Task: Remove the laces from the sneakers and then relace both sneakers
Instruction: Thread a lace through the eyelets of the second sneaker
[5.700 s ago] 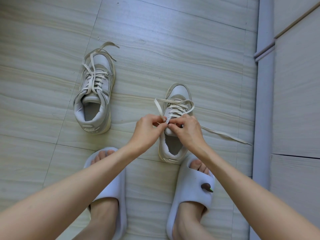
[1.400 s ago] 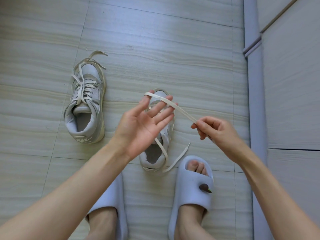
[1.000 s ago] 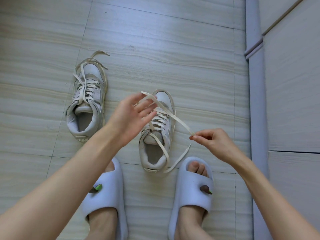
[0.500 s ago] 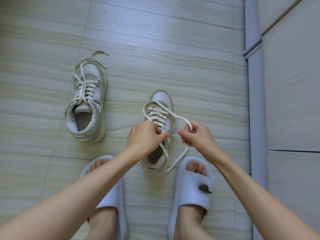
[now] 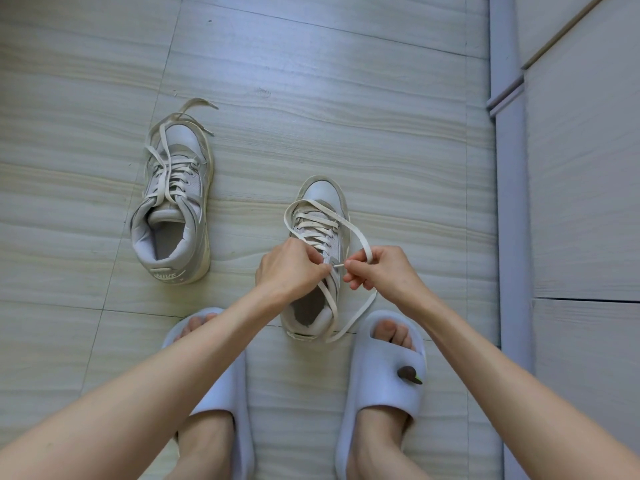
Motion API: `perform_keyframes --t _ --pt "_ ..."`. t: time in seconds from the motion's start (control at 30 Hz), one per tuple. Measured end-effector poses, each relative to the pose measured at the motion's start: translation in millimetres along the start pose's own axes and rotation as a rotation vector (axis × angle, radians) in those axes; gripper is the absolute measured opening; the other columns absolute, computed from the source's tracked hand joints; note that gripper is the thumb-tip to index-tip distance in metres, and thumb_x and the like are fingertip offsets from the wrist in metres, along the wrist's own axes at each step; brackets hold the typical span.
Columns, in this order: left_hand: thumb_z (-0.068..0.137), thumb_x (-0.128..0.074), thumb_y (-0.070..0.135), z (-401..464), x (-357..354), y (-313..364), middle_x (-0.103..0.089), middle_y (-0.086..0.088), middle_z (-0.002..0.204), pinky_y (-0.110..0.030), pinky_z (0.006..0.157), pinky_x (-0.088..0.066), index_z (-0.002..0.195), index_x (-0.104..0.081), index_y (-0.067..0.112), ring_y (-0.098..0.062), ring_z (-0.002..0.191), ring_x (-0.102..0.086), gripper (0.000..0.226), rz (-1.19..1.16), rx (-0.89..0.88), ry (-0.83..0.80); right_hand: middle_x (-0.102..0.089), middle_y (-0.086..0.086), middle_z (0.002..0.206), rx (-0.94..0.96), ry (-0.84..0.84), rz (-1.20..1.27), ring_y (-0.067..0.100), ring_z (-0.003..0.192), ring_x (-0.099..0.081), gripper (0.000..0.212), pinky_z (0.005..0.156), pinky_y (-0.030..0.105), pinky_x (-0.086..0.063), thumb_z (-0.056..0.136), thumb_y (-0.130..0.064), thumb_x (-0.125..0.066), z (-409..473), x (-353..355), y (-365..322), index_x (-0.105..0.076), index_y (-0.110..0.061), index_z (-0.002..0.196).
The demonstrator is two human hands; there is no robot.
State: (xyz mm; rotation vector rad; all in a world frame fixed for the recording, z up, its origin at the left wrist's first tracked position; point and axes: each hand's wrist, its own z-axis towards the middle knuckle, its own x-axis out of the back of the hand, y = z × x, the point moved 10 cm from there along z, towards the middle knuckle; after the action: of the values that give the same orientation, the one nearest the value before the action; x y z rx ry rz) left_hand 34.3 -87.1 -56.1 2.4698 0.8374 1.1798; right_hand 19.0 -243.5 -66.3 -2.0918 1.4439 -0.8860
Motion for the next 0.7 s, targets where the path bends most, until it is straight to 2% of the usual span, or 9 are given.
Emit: perform_keyframes --t 0.23,0.33,0.4,0.47,0.6,0.7 --pt "0.080 -0.064 0.040 1 -1 0 -0.070 0.003 0.091 -0.028 0.070 -0.043 0.088 -0.071 0.027 -0.022 0.093 -0.061 0.017 -0.012 -0.014 0.000 -0.065 -0.005 0.054 0.066 0.022 -0.161 0.001 0.045 -0.057 0.020 0.048 0.009 -0.041 0.085 -0.011 -0.064 3 -10 -10 -0.062 -0.018 0.066" --pt "0.083 -0.054 0.030 -2 1 4 -0.070 0.000 0.084 -0.029 0.066 -0.042 0.085 -0.072 0.026 -0.023 0.089 -0.061 0.018 0.013 -0.081 -0.035 -0.064 -0.005 0.054 0.107 0.008 -0.215 0.000 0.044 -0.055 0.022 0.049 0.008 -0.041 0.085 -0.014 -0.066 4 -13 -18 -0.063 -0.018 0.063" --pt "0.083 -0.050 0.026 -5 3 6 -0.069 0.002 0.083 -0.029 0.066 -0.041 0.091 -0.072 0.035 -0.024 0.088 -0.060 0.025 0.065 -0.131 -0.021 -0.063 -0.004 0.053 0.080 -0.009 -0.160 0.001 0.043 -0.054 0.021 0.049 0.010 -0.041 0.084 -0.014 -0.068 5 -13 -14 -0.065 -0.017 0.063" --pt "0.084 -0.053 0.030 -9 7 11 -0.066 0.006 0.083 -0.027 0.064 -0.038 0.095 -0.071 0.041 -0.022 0.088 -0.060 0.023 0.157 -0.189 0.055 -0.061 -0.005 0.050 0.034 -0.025 -0.062 0.001 0.040 -0.051 0.018 0.045 0.010 -0.039 0.083 -0.012 -0.070 5 -14 -8 -0.066 -0.014 0.065" --pt "0.087 -0.058 0.039 -10 11 16 -0.064 0.007 0.096 -0.027 0.063 -0.034 0.095 -0.071 0.033 -0.022 0.092 -0.060 0.017 0.215 -0.255 0.168 -0.060 -0.003 0.053 -0.012 -0.063 -0.033 0.002 0.042 -0.050 0.018 0.046 0.015 -0.039 0.083 -0.015 -0.070 7 -15 -2 -0.066 -0.013 0.065" --pt "0.091 -0.054 0.033 -12 6 18 -0.059 0.004 0.097 -0.029 0.065 -0.036 0.093 -0.068 0.025 -0.023 0.091 -0.058 0.016 0.221 -0.316 0.160 -0.064 -0.001 0.063 -0.014 -0.049 0.010 0.007 0.056 -0.055 0.017 0.054 0.018 -0.043 0.085 -0.017 -0.068 6 -14 1 -0.066 -0.014 0.068"
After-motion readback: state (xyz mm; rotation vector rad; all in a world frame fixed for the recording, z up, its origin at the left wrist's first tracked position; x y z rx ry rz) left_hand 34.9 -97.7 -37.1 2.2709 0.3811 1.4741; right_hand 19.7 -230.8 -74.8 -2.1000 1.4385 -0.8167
